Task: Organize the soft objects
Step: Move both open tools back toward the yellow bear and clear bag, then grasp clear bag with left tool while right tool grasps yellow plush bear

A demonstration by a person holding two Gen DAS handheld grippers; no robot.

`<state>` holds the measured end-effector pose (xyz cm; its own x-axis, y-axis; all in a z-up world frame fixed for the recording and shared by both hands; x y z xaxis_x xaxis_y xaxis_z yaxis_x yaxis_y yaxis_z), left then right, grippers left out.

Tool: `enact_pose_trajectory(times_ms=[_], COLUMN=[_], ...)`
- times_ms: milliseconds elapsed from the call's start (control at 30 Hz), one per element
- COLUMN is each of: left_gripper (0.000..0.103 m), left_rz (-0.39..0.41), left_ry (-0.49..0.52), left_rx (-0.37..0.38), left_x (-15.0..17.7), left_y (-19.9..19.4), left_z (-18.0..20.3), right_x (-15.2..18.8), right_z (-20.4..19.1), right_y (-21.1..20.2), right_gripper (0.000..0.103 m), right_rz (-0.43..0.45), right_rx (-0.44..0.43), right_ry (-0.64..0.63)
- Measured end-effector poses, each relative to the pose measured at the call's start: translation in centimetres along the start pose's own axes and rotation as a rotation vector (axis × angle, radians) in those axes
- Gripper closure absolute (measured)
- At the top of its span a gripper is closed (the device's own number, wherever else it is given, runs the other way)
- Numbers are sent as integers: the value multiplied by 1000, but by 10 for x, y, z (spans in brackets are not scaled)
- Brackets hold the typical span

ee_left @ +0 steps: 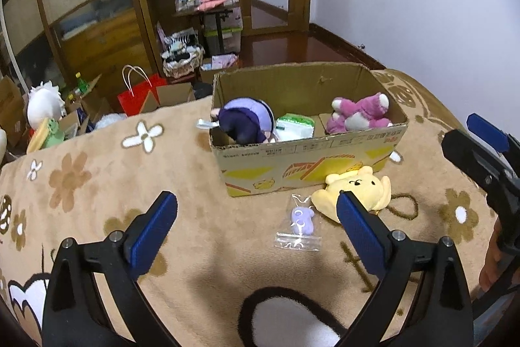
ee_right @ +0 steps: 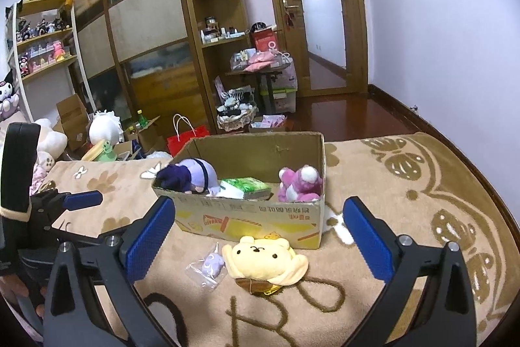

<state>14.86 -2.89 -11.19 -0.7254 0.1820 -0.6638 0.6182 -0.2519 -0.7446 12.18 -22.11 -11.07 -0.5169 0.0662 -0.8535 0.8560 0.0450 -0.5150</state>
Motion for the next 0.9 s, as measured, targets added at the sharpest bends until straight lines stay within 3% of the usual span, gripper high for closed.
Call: enact_pose_trajectory(times_ms=[533,900], left_gripper=[5,5], left_rz=[-141,-274], left_ry=[-118,-90], left_rx=[93,118], left_x=[3,24], left_y=[66,107], left_z=[-7,3], right_x=[42,83], right_z=[9,-7], right_y=[53,83], right_gripper=[0,0], right_rz=[-130,-256], right_rx=[11,-4], right_ry=[-2,-77])
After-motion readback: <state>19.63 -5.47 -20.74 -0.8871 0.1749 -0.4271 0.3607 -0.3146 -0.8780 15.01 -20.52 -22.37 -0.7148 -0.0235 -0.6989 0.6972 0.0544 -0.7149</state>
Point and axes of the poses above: each gripper's, at about its wrist camera, not at the fingertips, and y roughly the way its jaws point, z to its right, x to its underside, the point moved 10 cm from there along y, roughly the way its jaws point, and after that the axes turned 6 degrees about x, right-handed, at the moved point
